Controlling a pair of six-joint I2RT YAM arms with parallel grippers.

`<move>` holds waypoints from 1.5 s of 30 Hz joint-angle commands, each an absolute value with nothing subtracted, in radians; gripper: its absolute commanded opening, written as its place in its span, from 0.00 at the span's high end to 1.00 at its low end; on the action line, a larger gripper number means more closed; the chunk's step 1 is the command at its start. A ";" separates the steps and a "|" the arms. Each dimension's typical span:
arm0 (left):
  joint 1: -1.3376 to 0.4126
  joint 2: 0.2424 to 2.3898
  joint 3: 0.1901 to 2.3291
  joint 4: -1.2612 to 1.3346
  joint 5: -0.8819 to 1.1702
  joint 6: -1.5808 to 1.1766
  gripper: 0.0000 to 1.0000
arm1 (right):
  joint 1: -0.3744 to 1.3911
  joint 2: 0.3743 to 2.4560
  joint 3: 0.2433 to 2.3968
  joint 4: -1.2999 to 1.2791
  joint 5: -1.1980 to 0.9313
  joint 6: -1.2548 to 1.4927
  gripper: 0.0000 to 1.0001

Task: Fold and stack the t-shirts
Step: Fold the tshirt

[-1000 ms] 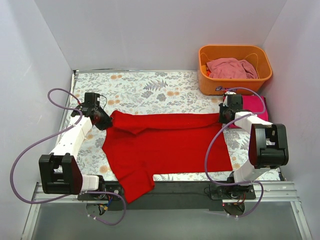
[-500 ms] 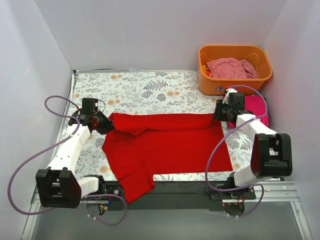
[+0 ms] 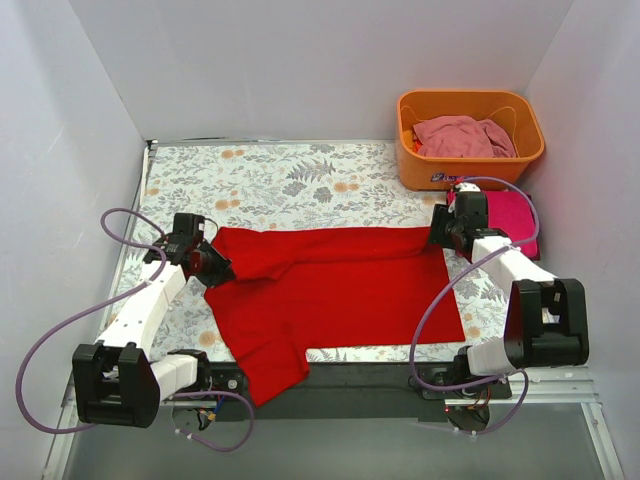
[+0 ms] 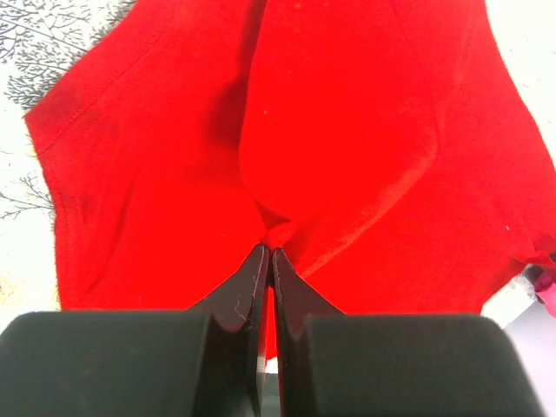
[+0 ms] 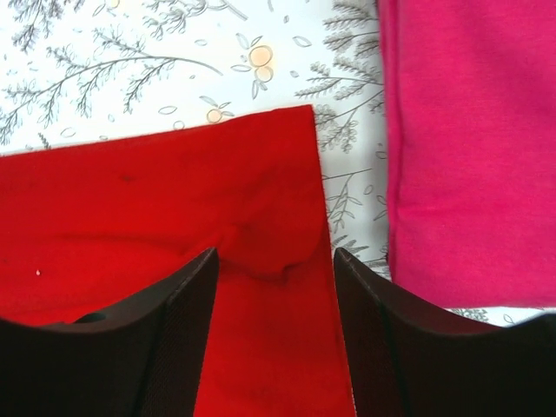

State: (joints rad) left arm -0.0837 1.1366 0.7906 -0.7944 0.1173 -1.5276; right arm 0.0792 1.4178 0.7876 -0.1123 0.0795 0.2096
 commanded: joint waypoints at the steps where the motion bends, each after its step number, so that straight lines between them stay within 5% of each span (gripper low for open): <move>1: -0.087 1.121 0.778 -0.795 0.091 -1.545 0.99 | 0.078 1.371 0.781 -0.107 0.158 0.245 0.36; 19: -0.087 1.109 0.775 -0.787 0.115 -1.519 0.99 | 0.078 1.290 0.810 -0.109 0.077 0.242 0.35; 35: -0.087 1.103 0.833 -0.837 0.081 -1.493 0.99 | -0.029 1.522 0.655 0.080 -0.182 0.304 0.67; 45: -0.089 1.097 0.841 -0.864 0.146 -1.480 0.99 | -0.041 1.517 0.682 0.046 -0.204 0.261 0.60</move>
